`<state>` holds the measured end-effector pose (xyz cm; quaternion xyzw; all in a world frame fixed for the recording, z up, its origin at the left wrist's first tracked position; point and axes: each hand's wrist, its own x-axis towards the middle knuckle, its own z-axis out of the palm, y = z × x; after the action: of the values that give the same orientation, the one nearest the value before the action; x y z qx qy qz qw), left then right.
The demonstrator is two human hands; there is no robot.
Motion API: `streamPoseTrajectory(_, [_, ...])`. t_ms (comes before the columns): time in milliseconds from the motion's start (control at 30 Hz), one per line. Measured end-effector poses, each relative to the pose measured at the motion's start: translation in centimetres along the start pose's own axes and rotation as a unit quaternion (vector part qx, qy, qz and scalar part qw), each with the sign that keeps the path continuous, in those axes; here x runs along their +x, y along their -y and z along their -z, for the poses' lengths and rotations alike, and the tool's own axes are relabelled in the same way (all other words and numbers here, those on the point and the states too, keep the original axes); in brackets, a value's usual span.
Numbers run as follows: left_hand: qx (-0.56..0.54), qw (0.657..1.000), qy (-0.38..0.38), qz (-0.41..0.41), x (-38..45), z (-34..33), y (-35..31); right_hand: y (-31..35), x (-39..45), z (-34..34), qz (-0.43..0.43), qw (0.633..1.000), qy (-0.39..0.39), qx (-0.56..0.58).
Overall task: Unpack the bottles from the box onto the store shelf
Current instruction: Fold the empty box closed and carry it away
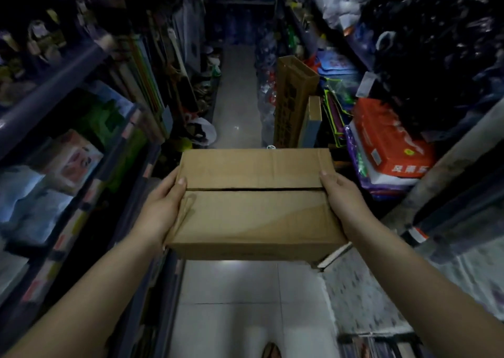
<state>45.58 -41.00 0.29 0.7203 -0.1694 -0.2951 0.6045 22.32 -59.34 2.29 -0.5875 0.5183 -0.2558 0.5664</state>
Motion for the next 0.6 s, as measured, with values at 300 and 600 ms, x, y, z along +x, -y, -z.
streamPoseTrajectory(300, [0.011,1.0,-0.003,0.027,15.1,-1.2,-1.6,4.2,14.9,-5.1,-0.003,1.0,0.018,0.003])
streamPoseTrajectory(600, [0.014,1.0,0.011,0.022,36.1,-1.2,-2.8,8.3,30.8,-15.0,-0.012,1.0,-0.001,0.007])
